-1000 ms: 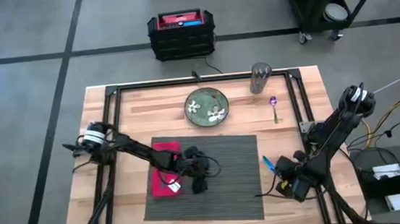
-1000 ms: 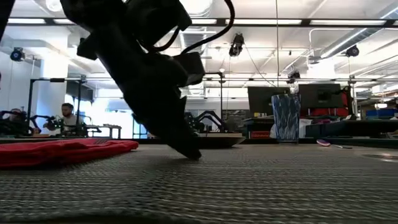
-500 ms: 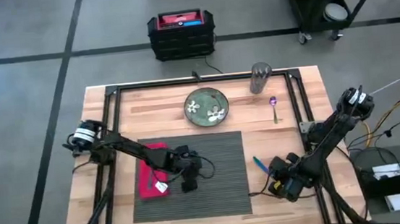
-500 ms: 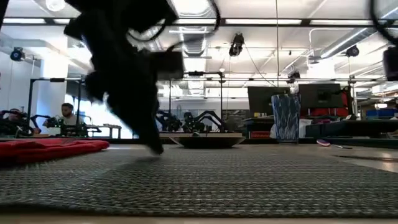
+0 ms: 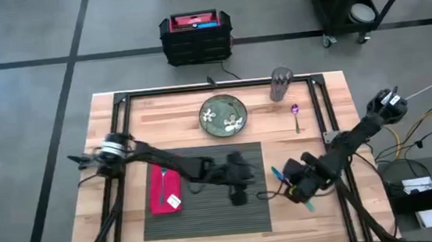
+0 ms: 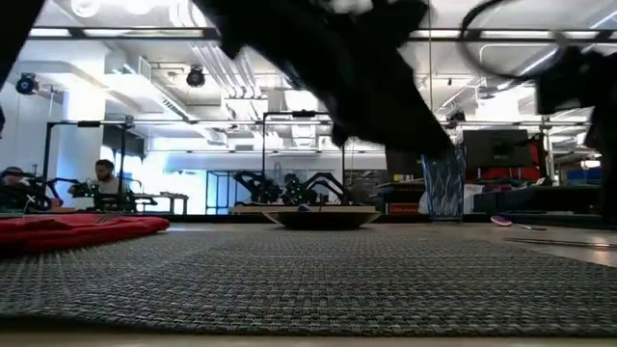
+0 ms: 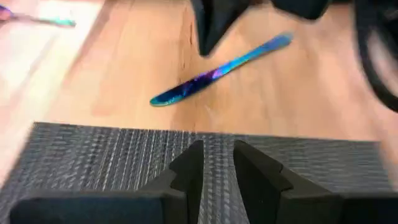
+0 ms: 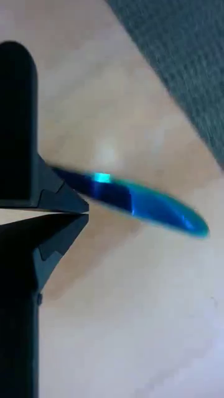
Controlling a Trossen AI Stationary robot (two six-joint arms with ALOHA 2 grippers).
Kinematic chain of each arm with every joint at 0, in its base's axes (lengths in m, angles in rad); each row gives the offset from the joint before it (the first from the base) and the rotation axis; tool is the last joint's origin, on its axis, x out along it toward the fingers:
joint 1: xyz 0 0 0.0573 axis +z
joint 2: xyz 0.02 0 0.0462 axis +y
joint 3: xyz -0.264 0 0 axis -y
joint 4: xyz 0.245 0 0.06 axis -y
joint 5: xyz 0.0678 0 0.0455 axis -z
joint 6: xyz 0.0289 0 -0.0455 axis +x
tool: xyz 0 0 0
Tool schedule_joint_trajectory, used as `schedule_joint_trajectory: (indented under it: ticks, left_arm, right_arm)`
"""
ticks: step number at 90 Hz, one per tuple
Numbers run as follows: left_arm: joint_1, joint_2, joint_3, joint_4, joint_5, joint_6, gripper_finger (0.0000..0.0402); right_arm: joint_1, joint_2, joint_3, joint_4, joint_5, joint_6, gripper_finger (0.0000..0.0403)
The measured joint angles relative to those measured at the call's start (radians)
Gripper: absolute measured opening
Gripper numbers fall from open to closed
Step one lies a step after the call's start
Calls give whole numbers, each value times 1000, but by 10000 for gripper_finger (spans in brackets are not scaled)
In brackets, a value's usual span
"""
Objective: Set table place
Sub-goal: Put the blue table knife on the gray tablemat
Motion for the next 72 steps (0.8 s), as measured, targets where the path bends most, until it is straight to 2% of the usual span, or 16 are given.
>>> schedule_joint_trajectory:
  ticks: [15,26,47,56,72]
  left_arm:
    - [17,130,176,-60,-1,68,75]
    - [23,186,228,-76,-2,85,75]
    - [32,202,243,-37,-2,92,75]
    - [32,208,239,-37,-2,108,75]
    - [33,205,240,-23,-2,117,75]
  right_arm:
    - [-98,-13,-84,160,-103,-94,0]
    - [-124,-63,-131,211,-119,-95,0]
    - [-124,-175,-188,326,-146,-83,0]
    - [-124,-172,-207,335,-144,-74,0]
    - [-125,-124,-253,462,-144,-67,0]
